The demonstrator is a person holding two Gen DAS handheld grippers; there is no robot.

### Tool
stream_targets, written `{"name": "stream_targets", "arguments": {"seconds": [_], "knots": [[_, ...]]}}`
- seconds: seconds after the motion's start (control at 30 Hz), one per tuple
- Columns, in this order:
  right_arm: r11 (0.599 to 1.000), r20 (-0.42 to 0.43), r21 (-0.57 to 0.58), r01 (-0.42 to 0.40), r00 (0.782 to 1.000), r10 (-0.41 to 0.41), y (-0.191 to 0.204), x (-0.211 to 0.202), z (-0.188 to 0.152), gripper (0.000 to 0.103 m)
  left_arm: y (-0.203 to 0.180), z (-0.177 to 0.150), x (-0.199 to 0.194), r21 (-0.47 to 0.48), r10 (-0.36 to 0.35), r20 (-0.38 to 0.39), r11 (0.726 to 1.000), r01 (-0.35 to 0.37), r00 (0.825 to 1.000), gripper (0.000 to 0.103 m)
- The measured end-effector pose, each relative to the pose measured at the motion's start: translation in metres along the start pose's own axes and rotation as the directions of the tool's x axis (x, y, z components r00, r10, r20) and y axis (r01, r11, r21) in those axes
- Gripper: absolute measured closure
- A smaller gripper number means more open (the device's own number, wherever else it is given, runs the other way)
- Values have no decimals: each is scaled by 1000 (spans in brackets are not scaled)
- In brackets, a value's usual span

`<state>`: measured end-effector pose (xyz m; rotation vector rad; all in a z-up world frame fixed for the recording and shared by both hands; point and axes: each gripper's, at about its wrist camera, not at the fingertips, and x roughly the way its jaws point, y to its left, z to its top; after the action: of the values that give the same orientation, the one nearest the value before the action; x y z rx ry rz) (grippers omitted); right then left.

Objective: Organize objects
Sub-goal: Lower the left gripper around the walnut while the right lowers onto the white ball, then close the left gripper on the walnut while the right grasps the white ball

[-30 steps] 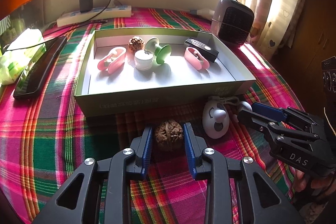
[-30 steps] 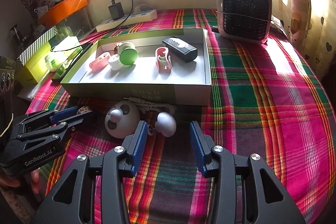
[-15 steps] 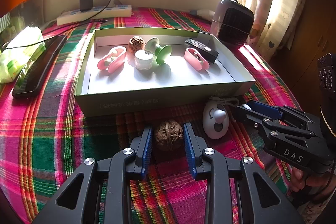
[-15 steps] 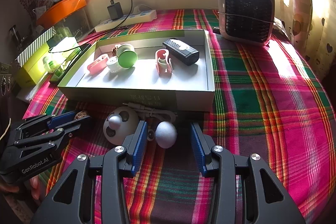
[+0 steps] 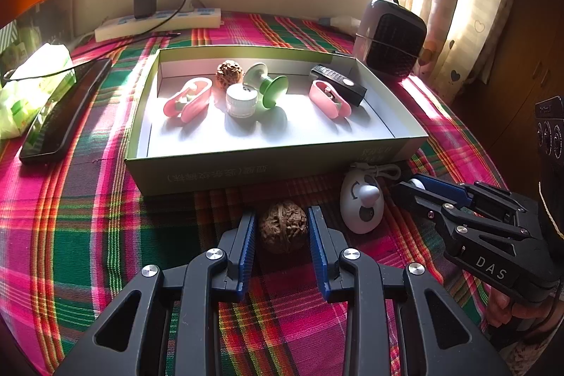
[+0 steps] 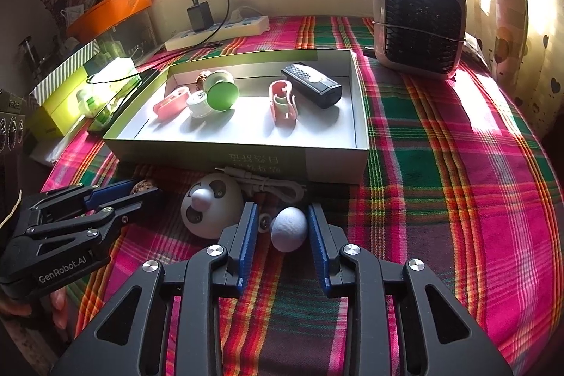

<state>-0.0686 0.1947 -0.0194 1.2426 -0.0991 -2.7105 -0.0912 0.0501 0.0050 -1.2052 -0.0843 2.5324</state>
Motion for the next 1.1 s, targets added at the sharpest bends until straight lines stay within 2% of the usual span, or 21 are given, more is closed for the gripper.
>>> {"name": "stream_targets", "arguments": {"seconds": [0.13,0.17,1.1], "knots": [[1000,3,-4,5,1000,-5,1,-1,0,74,0,0,0,1,1,0,1000,-1,1000,76],[1000,5,-4,8,1000,-8,1,-1,0,80,0,0,0,1,1,0,1000,-1,1000,76],[1000,3,5,3,1000,-3,-2,-2,0,80,-3,0,0,4,8,0,1000,-8,1000,76]]}}
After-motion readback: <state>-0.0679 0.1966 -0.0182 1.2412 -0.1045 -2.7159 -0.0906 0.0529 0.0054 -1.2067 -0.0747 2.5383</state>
